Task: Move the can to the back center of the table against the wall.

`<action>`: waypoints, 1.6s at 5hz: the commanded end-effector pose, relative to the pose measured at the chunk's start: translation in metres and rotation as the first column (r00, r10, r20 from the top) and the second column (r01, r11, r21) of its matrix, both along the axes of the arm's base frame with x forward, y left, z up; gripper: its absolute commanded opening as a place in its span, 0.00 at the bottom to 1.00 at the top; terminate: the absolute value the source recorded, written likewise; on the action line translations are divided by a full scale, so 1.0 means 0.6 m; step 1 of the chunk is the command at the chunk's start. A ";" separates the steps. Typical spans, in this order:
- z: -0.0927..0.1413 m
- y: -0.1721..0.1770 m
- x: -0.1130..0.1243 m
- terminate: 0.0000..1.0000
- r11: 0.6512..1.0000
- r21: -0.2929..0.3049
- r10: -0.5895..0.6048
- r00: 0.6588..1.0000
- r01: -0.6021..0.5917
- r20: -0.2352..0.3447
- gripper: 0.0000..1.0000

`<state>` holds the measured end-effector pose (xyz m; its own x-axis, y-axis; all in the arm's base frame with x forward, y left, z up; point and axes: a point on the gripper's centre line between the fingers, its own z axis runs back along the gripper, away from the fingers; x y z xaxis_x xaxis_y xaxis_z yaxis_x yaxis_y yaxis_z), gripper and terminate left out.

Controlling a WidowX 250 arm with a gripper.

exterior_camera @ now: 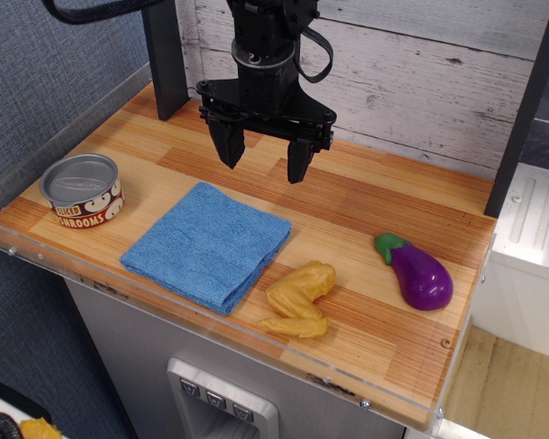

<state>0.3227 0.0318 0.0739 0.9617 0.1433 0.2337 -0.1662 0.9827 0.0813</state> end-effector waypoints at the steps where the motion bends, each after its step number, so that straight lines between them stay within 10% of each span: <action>1: 0.000 0.000 0.000 0.00 1.000 0.000 0.000 1.000 0.000 0.000 1.00; 4: 0.017 0.117 -0.132 0.00 0.994 0.079 -0.062 0.988 0.073 -0.140 1.00; 6: 0.026 0.233 -0.203 0.00 0.998 0.028 -0.047 0.970 0.055 -0.237 1.00; 8: -0.018 0.305 -0.214 0.00 0.987 0.068 -0.120 0.942 0.149 -0.314 1.00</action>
<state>0.1905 0.2074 0.0487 0.9947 -0.0213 -0.1002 0.0382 0.9848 0.1694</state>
